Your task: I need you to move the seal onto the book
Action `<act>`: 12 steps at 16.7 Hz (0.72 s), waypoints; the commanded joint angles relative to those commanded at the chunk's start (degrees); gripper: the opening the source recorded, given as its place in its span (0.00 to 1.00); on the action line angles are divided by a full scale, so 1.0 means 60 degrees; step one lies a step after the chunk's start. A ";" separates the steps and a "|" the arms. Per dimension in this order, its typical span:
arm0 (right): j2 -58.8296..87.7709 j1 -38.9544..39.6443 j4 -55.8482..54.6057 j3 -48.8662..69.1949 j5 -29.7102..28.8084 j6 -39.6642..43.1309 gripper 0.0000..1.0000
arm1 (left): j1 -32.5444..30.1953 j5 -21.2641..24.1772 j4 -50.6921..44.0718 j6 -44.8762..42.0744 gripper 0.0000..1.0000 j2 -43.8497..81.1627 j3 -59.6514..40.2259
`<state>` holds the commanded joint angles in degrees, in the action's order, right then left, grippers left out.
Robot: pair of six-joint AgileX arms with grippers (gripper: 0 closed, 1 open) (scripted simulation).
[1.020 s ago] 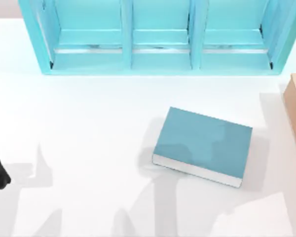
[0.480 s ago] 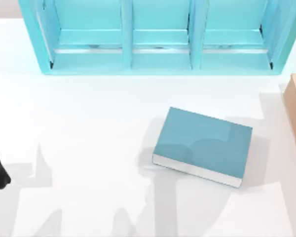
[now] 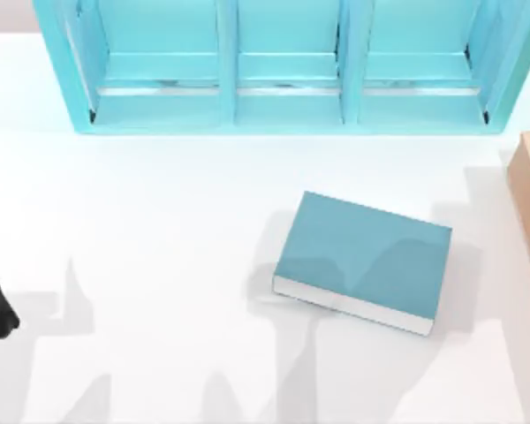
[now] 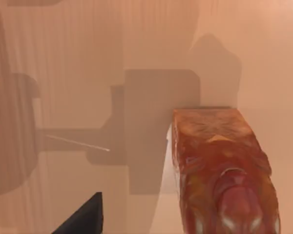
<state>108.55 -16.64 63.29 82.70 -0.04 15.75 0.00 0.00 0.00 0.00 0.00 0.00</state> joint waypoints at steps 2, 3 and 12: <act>0.0246 0.0030 -0.0927 -0.0652 -0.0003 -0.0032 1.00 | 0.0000 0.0000 0.0000 0.0000 1.00 0.0000 0.0000; 0.0351 0.0038 -0.1376 -0.1004 -0.0005 -0.0044 1.00 | 0.0000 0.0000 0.0000 0.0000 1.00 0.0000 0.0000; 0.0575 0.0031 -0.2337 -0.1861 -0.0002 -0.0036 0.92 | 0.0000 0.0000 0.0000 0.0000 1.00 0.0000 0.0000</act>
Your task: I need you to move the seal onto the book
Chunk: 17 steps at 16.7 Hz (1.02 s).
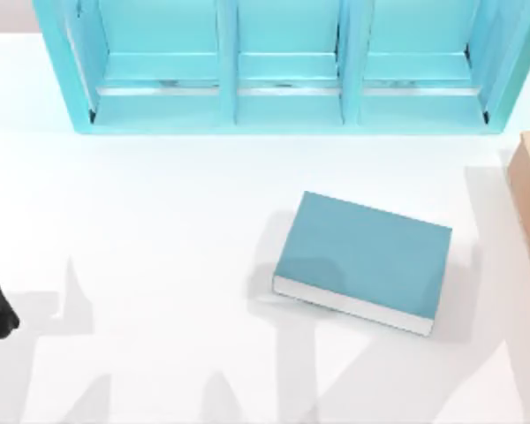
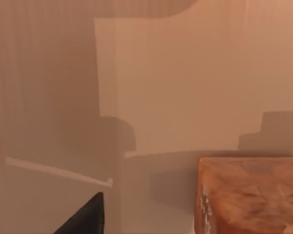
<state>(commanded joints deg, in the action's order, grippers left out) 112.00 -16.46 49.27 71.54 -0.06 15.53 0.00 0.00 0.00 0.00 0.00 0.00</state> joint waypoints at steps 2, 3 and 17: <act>0.0000 0.0000 0.0000 0.0000 0.0000 0.0000 0.77 | 0.0000 0.0000 0.0000 0.0000 1.00 0.0000 0.0000; 0.0000 0.0000 0.0000 0.0000 0.0000 0.0000 0.70 | 0.0000 0.0000 0.0000 0.0000 1.00 0.0000 0.0000; 0.0000 0.0000 0.0000 0.0000 0.0000 0.0000 0.00 | 0.0000 0.0000 0.0000 0.0000 1.00 0.0000 0.0000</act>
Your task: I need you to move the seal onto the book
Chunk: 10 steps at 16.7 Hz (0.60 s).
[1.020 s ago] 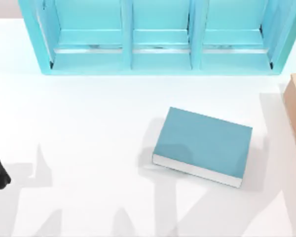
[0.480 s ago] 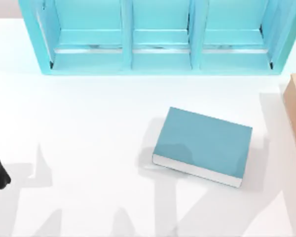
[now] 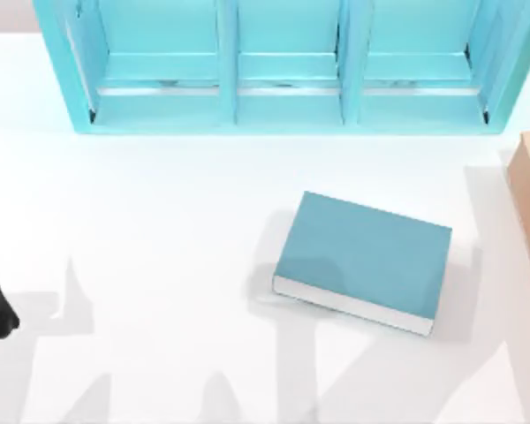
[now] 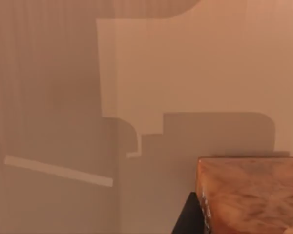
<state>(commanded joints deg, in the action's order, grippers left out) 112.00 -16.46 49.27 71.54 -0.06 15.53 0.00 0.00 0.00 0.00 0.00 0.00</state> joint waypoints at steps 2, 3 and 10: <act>0.0000 0.0000 0.0000 0.0000 0.0000 0.0000 0.00 | 0.0000 0.0000 0.0000 0.0000 1.00 0.0000 0.0000; 0.0000 0.0000 0.0000 0.0000 0.0000 0.0000 0.00 | 0.0000 0.0000 0.0000 0.0000 1.00 0.0000 0.0000; -0.0833 0.0399 0.0690 0.1227 -0.0174 -0.0515 0.00 | 0.0000 0.0000 0.0000 0.0000 1.00 0.0000 0.0000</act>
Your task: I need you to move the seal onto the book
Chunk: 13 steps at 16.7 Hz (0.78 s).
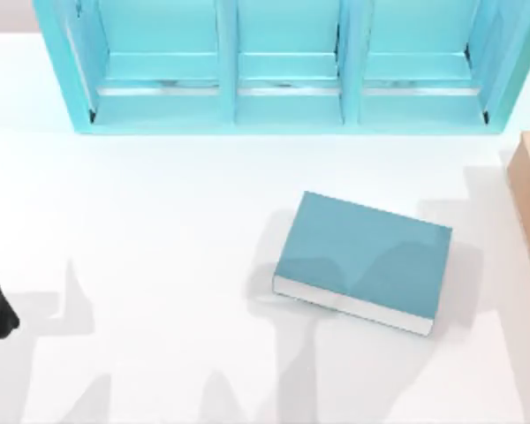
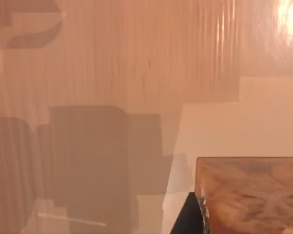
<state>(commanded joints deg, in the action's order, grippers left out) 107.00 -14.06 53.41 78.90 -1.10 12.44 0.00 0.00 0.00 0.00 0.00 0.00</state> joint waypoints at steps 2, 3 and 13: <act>-0.0446 0.0333 0.0382 0.0873 -0.0078 -0.0296 0.00 | 0.0000 0.0000 0.0000 0.0000 1.00 0.0000 0.0000; -0.0644 0.0516 0.0599 0.1313 -0.0111 -0.0450 0.00 | 0.0000 0.0000 0.0000 0.0000 1.00 0.0000 0.0000; -0.0883 0.2936 0.3789 0.3665 -0.0013 -0.2812 0.00 | 0.0000 0.0000 0.0000 0.0000 1.00 0.0000 0.0000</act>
<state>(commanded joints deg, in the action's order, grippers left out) 101.70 3.56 76.14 100.89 -1.18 -4.43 0.00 0.00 0.00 0.00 0.00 0.00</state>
